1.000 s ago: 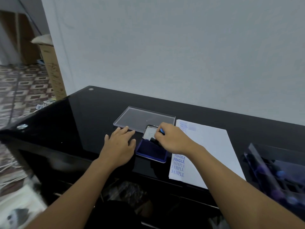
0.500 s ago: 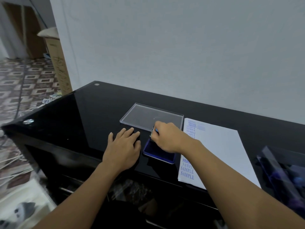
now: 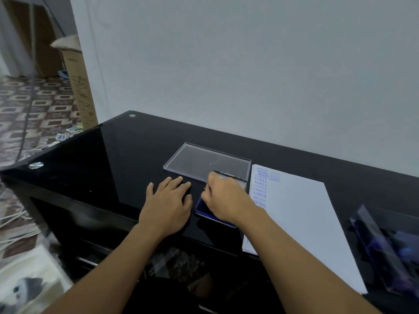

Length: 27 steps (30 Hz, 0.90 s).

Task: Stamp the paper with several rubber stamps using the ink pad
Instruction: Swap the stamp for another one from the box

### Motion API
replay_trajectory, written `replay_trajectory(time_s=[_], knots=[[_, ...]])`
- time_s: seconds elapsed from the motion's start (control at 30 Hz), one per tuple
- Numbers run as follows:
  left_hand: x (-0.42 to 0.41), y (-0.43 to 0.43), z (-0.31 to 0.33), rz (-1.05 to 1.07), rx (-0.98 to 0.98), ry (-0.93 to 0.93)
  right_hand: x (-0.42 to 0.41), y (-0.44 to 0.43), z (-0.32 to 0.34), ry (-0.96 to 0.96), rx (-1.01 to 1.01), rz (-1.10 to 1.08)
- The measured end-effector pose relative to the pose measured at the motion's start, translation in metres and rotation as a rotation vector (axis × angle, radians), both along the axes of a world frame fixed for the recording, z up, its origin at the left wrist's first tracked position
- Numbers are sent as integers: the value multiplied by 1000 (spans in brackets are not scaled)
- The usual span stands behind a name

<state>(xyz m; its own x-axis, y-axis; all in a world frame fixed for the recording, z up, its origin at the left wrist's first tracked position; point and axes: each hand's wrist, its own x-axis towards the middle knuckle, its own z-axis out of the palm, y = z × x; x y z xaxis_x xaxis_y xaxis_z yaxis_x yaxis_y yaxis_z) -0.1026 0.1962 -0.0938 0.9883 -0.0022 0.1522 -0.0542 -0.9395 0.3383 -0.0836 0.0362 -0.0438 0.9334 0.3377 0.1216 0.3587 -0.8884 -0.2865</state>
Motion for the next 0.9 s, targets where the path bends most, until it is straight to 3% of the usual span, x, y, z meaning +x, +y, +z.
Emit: replay_trajectory(time_s=[0.9], knots=[[0,-1,0,12,-17,-5,-3,1,-3,-60,7,-7]])
